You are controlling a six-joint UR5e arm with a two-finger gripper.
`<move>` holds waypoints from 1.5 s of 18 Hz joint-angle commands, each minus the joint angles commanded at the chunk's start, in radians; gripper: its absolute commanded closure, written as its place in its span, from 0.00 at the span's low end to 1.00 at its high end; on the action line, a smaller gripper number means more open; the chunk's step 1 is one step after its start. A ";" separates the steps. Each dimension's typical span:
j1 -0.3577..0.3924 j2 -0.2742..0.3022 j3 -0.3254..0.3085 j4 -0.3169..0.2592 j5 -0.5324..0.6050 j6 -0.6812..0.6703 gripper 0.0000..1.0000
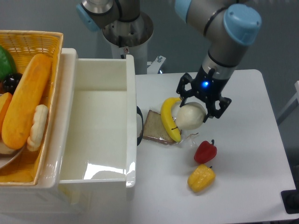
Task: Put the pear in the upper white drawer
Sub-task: 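Lift the pear and carry it over the white drawer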
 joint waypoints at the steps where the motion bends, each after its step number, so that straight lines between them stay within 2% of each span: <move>1: 0.002 0.021 -0.006 0.000 -0.015 -0.017 0.56; 5: 0.009 0.080 -0.011 -0.058 -0.070 -0.080 0.56; 13: -0.029 0.167 -0.012 -0.055 -0.200 -0.239 0.55; 16: -0.093 0.169 -0.014 -0.046 -0.200 -0.287 0.55; 27: -0.189 0.157 -0.061 -0.037 -0.198 -0.308 0.51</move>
